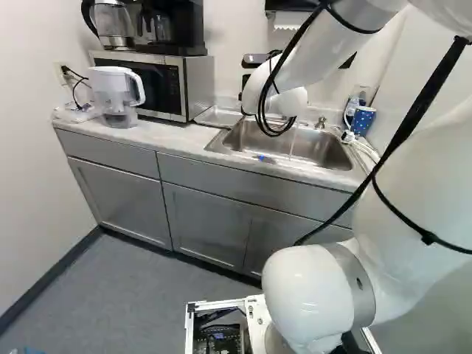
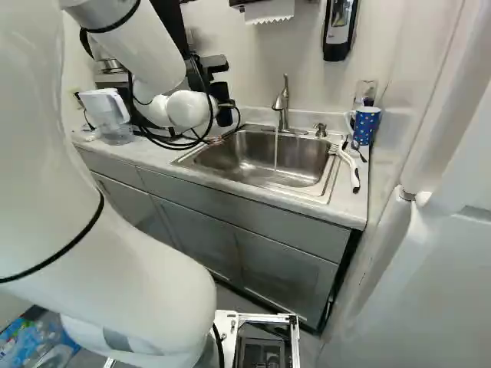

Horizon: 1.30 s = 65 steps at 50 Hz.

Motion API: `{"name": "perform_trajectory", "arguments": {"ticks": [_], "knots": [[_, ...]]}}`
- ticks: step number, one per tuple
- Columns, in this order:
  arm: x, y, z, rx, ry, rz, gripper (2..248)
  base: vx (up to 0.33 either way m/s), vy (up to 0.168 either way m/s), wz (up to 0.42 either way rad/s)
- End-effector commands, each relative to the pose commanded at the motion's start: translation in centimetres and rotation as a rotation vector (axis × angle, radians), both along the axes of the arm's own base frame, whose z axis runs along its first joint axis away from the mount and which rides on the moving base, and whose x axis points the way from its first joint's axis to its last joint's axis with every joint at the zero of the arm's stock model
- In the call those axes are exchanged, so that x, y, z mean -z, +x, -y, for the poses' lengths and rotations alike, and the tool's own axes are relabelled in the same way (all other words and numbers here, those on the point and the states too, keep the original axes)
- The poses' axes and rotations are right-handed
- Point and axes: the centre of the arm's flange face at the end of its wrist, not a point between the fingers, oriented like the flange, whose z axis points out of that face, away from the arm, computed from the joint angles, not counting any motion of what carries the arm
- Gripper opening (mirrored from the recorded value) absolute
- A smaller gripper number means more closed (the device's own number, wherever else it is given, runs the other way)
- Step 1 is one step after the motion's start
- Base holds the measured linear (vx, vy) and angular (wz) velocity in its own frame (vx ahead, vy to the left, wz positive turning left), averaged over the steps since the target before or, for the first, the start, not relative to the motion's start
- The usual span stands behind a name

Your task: Rinse the cup and place it in the tray

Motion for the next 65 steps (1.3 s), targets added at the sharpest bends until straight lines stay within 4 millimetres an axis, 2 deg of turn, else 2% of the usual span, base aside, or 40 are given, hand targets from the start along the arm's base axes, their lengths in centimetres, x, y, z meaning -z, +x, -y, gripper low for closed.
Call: {"name": "perform_trajectory", "arguments": {"ticks": [15,35,65], "knots": [[0.1,-0.3,2.1,0.047,0.0,-0.002,119,0.0,0.0,0.0],[2.1,-0.5,4.7,0.105,0.003,-0.042,119,0.0,0.0,0.0],[5.2,-0.2,5.0,0.11,0.007,-0.111,119,0.0,0.0,0.0]]}}
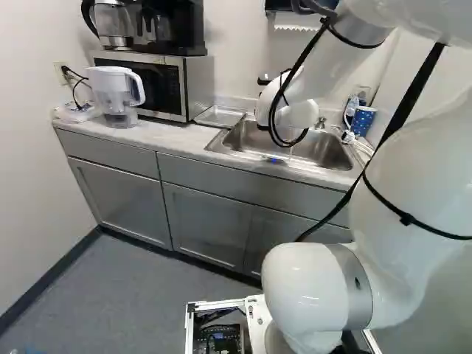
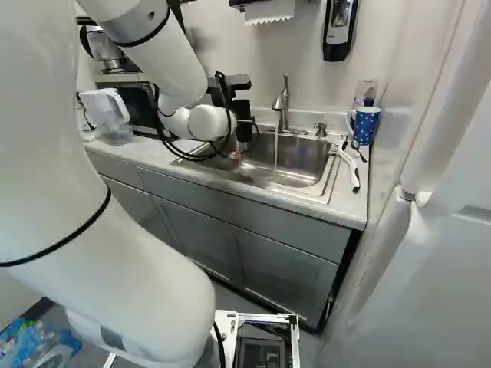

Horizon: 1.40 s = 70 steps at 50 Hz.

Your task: Rinse the cup and place it in the tray

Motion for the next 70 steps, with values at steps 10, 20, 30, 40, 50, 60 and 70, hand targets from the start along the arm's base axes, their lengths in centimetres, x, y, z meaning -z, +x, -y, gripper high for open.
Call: {"name": "perform_trajectory", "arguments": {"ticks": [10,20,30,40,50,60,70], "knots": [[1.1,-0.1,0.0,0.001,0.003,-0.023,119,0.0,0.0,0.0],[2.1,-0.6,0.3,0.009,0.005,-0.043,119,0.0,0.0,0.0],[2.0,-1.5,0.7,0.019,0.005,-0.031,119,0.0,0.0,0.0],[2.0,-2.3,1.0,0.029,0.004,-0.023,119,0.0,0.0,0.0],[2.0,-3.1,1.4,0.04,0.004,-0.022,119,0.0,0.0,0.0],[2.1,-3.7,1.8,0.051,0.004,-0.021,119,0.0,0.0,0.0],[2.1,-4.0,2.2,0.062,0.004,-0.02,119,0.0,0.0,0.0]]}}
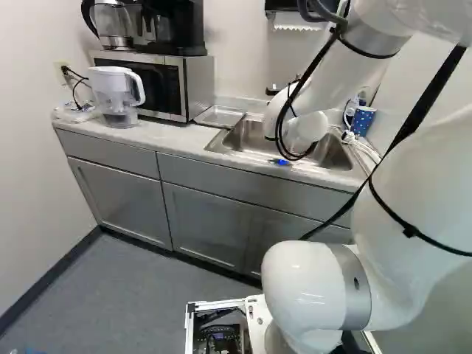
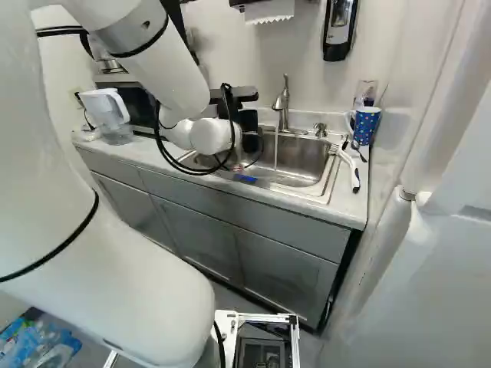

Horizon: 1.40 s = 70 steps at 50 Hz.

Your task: Rinse the cup and place it in the tray

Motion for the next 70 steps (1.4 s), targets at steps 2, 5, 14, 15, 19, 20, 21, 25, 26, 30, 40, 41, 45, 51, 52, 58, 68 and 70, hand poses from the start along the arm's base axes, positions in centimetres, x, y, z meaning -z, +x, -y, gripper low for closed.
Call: {"name": "perform_trajectory", "arguments": {"ticks": [2,5,14,15,19,20,21,25,26,30,40,41,45,51,52,58,68,70], "knots": [[0.1,0.0,0.1,0.002,0.0,-0.001,119,0.0,0.0,0.0],[0.2,-0.1,0.2,0.006,0.001,-0.005,119,0.0,0.0,0.0],[1.1,-0.1,0.7,0.017,0.005,-0.024,119,0.0,0.0,0.0],[1.2,-0.1,0.7,0.018,0.005,-0.026,119,0.0,0.0,0.0],[1.6,-0.1,0.9,0.023,0.007,-0.036,119,0.0,0.0,0.0],[1.7,-0.1,1.0,0.024,0.007,-0.038,119,0.0,0.0,0.0],[1.8,-0.1,1.0,0.025,0.008,-0.04,119,0.0,0.0,0.0],[2.2,-0.2,1.2,0.03,0.01,-0.05,119,0.0,0.0,0.0],[2.2,-0.2,1.3,0.031,0.01,-0.05,119,0.0,0.0,0.0],[2.2,-0.3,1.5,0.036,0.01,-0.05,119,0.0,0.0,0.0],[2.2,-0.8,2.1,0.052,0.01,-0.049,119,0.0,0.0,0.0],[2.2,-0.8,2.1,0.054,0.01,-0.049,119,0.0,0.0,0.0],[2.2,-1.0,2.4,0.061,0.011,-0.049,119,0.0,0.0,0.0],[2.2,-1.3,2.8,0.072,0.011,-0.049,119,0.0,0.0,0.0],[2.2,-1.3,2.8,0.073,0.011,-0.049,119,0.0,0.0,0.0],[2.2,-1.3,3.3,0.083,0.011,-0.049,119,0.0,0.0,0.0],[2.2,-1.2,4.0,0.1,0.012,-0.049,119,0.0,0.0,0.0],[2.2,-1.2,4.2,0.103,0.012,-0.049,119,0.0,0.0,0.0]]}}
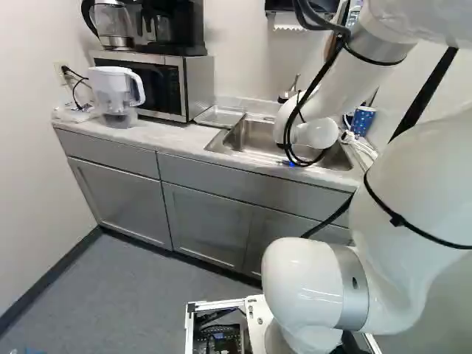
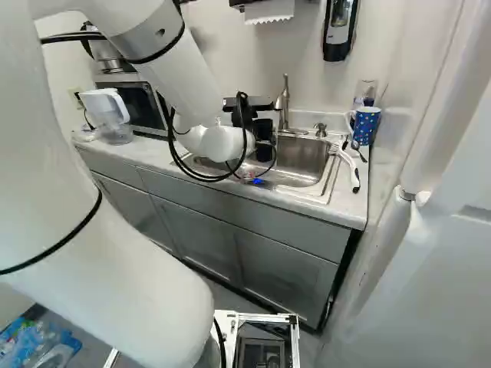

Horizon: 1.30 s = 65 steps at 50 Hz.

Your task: Rinse the cup and place it in the tray

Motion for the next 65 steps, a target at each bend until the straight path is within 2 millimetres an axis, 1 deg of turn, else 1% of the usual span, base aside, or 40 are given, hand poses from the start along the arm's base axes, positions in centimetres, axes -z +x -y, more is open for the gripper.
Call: {"name": "perform_trajectory", "arguments": {"ticks": [51,65], "knots": [[-0.1,0.4,3.8,0.081,0.0,-0.001,119,0.0,0.0,0.0],[-0.1,0.4,4.0,0.085,0.0,-0.001,119,0.0,0.0,0.0]]}}
